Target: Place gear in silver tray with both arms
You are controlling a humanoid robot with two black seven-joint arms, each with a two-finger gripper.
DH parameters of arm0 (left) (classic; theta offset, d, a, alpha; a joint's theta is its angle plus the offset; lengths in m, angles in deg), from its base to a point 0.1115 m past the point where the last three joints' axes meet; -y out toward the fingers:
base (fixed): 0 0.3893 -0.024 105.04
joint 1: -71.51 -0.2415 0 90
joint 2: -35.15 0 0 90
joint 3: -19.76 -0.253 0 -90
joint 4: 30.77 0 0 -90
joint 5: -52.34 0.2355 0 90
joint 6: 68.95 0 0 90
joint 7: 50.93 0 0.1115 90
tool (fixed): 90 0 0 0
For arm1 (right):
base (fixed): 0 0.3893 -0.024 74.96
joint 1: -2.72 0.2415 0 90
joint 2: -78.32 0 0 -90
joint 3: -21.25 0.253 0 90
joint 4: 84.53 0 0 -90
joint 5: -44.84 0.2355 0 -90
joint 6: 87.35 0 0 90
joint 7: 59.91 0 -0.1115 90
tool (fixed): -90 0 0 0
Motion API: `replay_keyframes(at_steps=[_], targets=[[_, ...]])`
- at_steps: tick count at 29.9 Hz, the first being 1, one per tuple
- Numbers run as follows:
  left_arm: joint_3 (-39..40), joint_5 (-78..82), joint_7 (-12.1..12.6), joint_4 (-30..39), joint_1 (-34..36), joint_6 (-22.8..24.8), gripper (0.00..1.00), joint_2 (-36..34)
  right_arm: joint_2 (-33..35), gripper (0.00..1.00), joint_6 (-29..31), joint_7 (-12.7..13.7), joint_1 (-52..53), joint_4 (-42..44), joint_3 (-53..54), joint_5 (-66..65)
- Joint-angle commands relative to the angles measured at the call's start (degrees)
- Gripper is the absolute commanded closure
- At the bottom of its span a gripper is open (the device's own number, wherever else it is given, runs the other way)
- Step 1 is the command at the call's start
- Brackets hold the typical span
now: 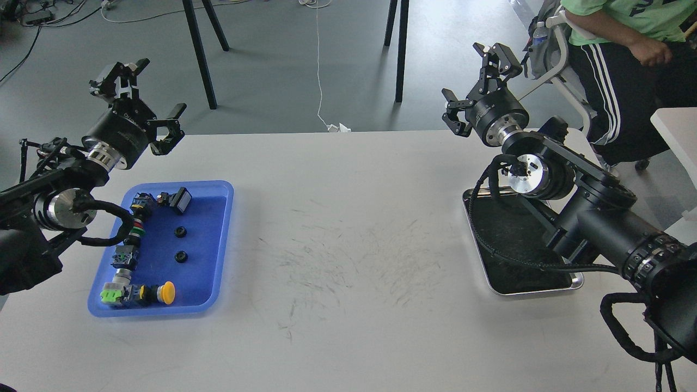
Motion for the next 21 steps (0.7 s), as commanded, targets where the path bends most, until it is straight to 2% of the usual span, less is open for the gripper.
replay_keyframes(at_steps=[1,21], targets=[[-0.02,0.00,0.00,0.27,-0.04,0.00,0.01,-0.24,0.00,0.01,0.61,-0.02,0.14,-0.28,-0.45,0.00],[-0.02,0.00,0.00,0.36,0.05,0.00,0.01,-0.33,0.09,0.01,1.23,-0.02,0.14,-0.10,-0.63,-0.09]])
